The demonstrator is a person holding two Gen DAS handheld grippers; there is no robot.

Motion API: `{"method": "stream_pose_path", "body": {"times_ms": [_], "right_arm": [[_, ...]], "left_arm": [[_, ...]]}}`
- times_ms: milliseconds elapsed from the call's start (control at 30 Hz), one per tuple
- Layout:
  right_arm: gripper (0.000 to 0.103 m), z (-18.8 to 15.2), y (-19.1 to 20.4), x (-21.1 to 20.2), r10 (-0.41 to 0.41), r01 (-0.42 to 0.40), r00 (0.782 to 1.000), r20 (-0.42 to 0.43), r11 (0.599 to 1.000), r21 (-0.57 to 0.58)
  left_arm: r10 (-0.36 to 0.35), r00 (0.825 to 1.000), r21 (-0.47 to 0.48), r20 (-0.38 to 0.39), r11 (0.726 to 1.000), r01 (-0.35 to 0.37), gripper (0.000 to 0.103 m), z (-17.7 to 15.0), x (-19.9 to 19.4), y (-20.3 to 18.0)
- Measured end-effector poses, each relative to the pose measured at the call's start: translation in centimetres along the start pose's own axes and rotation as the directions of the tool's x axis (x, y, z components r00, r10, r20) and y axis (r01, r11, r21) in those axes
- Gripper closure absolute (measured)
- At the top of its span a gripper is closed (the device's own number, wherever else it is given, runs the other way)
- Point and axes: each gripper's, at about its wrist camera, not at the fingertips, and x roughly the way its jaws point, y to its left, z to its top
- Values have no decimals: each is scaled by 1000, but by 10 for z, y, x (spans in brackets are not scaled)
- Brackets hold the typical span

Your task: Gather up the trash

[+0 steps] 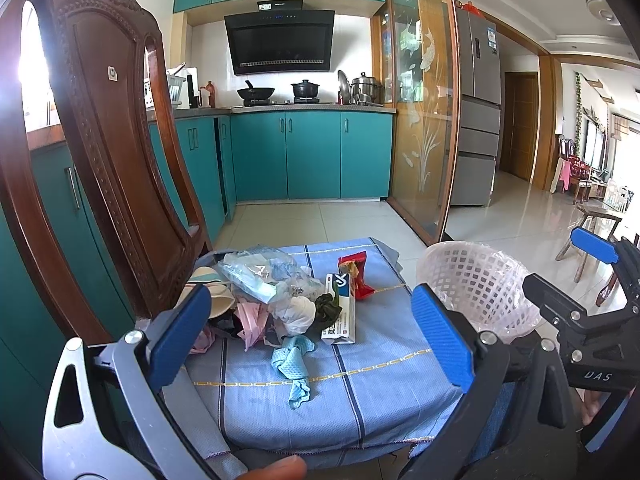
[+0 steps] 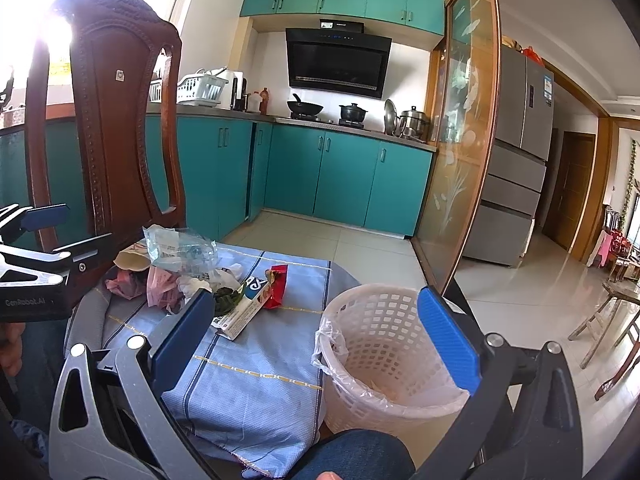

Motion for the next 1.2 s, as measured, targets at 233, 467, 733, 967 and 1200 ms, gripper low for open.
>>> {"method": "stream_pose_path", "body": {"times_ms": [233, 467, 733, 967, 1200], "right_arm": [[3, 1, 1, 0, 2, -2, 1000, 0, 1000, -2], [3, 0, 2, 0, 6, -6, 1000, 2, 1000, -2], [3, 0, 2, 0, 7, -7, 1000, 1, 1000, -2], [3, 0, 3, 0, 6, -6, 1000, 1, 1000, -2], [3, 0, 3, 0, 6, -6, 1000, 1, 1000, -2]], "left_arm": [[-1, 1000, 0, -2, 1000, 1, 3, 0, 1, 1], [-3, 1000, -1, -9, 1000, 3, 3, -1, 3, 1], [0, 1000, 0, -8, 1000, 0, 3, -1, 3, 0], [1, 1000, -1, -8, 1000, -1, 3, -2, 3, 0], [0, 1000, -1, -8, 1000, 0, 3, -1, 3, 0]]}}
